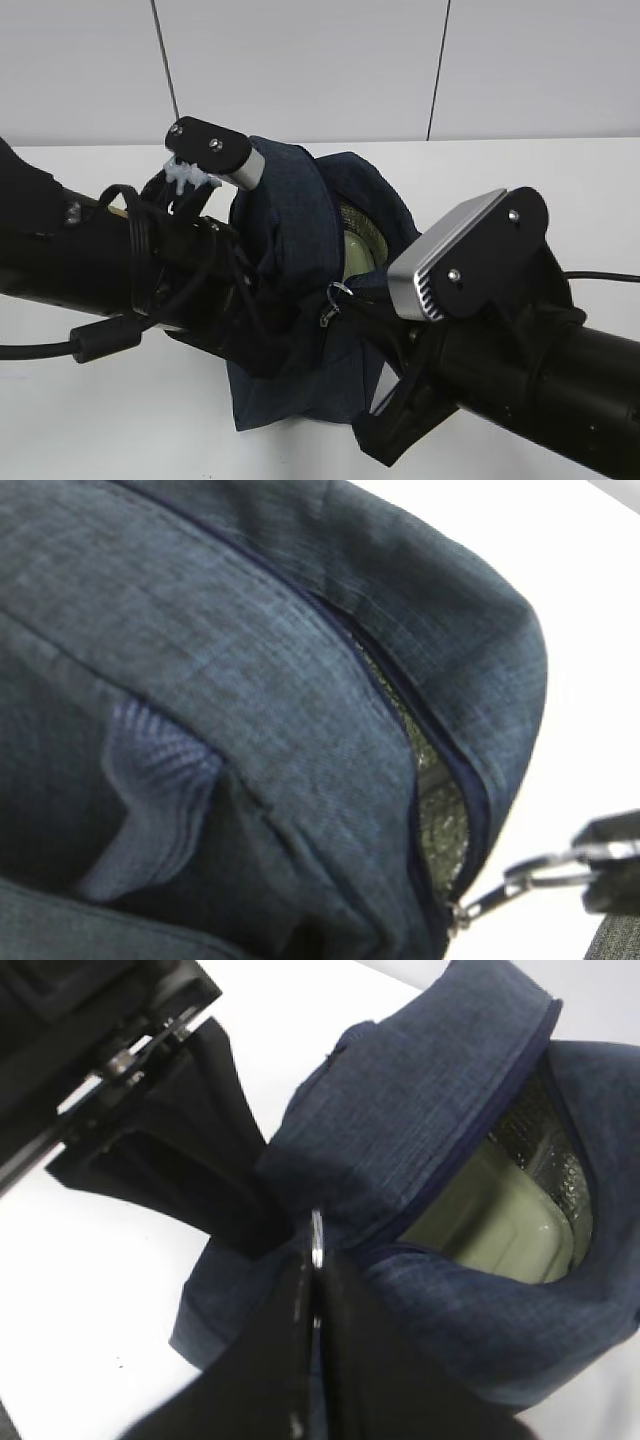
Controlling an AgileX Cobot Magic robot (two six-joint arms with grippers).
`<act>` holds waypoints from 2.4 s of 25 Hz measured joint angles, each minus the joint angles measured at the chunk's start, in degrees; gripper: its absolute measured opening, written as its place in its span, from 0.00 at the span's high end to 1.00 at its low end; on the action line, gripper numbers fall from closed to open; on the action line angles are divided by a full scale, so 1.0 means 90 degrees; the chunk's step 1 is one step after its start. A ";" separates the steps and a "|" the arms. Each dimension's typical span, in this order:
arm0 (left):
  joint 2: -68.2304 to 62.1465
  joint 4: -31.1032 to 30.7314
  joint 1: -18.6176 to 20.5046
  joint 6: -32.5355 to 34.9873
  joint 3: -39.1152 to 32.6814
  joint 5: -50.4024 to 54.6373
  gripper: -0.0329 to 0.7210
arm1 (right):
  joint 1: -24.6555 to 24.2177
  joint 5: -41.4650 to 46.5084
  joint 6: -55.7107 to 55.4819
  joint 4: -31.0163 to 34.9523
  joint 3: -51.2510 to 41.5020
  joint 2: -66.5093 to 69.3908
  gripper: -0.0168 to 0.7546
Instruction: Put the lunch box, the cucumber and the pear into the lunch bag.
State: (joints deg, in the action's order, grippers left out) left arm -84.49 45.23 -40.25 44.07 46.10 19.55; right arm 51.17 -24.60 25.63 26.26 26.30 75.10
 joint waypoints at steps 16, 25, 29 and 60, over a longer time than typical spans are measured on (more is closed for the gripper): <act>0.0006 -0.0506 0.0051 -0.0020 -0.0049 0.0435 0.95 | 0.0000 -0.0052 0.0952 0.0869 0.0316 0.0000 0.98; 0.0006 -0.0556 0.0202 -0.0048 -0.0154 0.0902 0.95 | 0.0000 -0.0254 0.1299 0.1136 0.0458 0.0000 0.98; 0.0011 -0.0565 0.0217 -0.0055 -0.0154 0.0996 0.95 | -0.0110 -0.0268 0.1328 0.1145 0.0537 -0.0011 0.98; 0.0018 -0.0602 0.0243 -0.0190 -0.0154 0.1425 0.95 | -0.1192 0.1035 0.0734 0.0493 0.2083 0.0937 0.98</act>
State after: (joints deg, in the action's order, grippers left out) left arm -84.32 39.81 -38.06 42.36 44.71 32.37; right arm 40.44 -15.28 32.23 30.70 45.05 83.54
